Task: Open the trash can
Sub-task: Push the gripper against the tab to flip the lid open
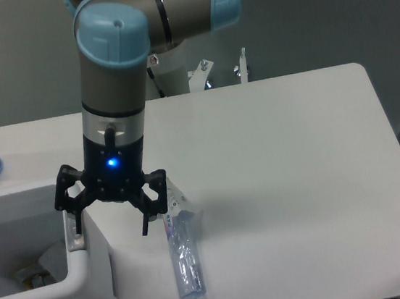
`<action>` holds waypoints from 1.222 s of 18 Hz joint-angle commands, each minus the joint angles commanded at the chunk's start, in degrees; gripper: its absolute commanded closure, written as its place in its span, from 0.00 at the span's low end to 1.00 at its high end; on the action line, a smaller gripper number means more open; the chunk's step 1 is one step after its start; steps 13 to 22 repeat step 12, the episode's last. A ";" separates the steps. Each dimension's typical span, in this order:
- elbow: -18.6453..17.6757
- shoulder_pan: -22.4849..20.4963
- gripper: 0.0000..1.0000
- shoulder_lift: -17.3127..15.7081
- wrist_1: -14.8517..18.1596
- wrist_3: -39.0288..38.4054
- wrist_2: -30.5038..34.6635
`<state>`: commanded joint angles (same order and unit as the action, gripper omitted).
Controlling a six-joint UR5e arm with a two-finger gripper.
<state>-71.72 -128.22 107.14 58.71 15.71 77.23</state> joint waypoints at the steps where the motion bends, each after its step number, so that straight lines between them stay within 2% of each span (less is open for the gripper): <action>1: -0.08 -0.88 0.00 -0.35 0.53 3.42 2.46; 4: -0.52 -2.37 0.00 -1.49 6.05 12.92 8.71; 7: -0.61 -5.89 0.00 -2.46 11.07 17.40 9.34; 10: -2.19 -9.05 0.00 -3.43 14.67 26.45 9.43; 12: -3.16 -10.03 0.00 -3.43 14.77 30.68 9.78; 22: -3.16 -10.03 0.00 -3.43 14.77 30.68 9.78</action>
